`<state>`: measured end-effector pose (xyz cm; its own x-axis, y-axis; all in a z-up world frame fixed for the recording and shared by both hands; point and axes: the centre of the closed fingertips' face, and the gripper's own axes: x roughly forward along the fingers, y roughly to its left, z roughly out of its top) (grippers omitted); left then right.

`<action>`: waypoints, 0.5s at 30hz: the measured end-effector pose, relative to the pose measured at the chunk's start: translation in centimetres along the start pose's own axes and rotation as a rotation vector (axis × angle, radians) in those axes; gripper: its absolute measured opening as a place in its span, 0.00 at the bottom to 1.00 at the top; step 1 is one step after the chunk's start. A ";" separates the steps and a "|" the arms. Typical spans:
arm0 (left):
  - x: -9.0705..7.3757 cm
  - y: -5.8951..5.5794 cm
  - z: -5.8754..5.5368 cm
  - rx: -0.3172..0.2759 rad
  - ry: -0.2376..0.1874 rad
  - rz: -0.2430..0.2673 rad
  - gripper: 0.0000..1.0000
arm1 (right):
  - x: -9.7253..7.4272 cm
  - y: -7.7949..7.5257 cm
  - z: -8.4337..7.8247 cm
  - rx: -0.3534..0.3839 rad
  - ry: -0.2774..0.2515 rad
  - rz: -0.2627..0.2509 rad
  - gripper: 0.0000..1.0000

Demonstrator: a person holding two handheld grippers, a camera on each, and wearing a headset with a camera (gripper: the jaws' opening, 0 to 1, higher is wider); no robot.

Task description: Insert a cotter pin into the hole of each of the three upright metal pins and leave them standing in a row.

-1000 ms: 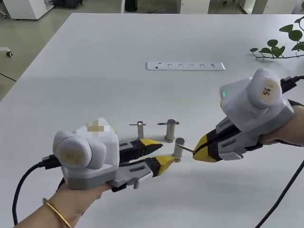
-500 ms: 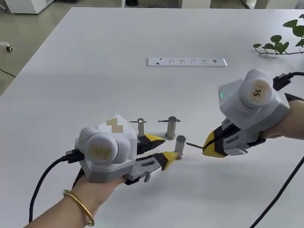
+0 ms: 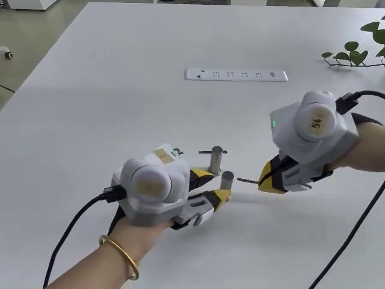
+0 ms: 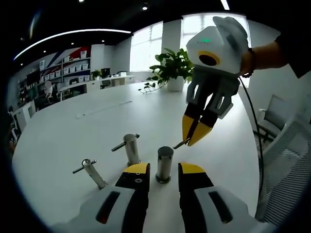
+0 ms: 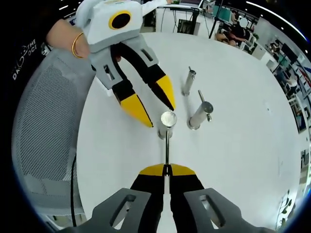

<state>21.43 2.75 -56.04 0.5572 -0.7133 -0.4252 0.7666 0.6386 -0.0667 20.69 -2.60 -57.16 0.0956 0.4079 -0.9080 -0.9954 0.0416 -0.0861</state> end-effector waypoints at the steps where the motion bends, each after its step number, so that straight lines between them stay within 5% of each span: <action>1: 0.1 0.0 0.0 -0.002 0.002 0.001 0.22 | 0.0 0.0 0.0 -0.005 0.000 0.002 0.00; 15: 1.3 -0.2 -0.6 -0.014 0.015 -0.012 0.16 | 0.3 -0.6 0.4 -0.045 0.011 0.012 0.00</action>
<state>21.87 1.85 -57.11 0.5434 -0.7162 -0.4378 0.7684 0.6344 -0.0841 21.26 -2.14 -57.18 0.0838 0.3980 -0.9136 -0.9956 -0.0047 -0.0934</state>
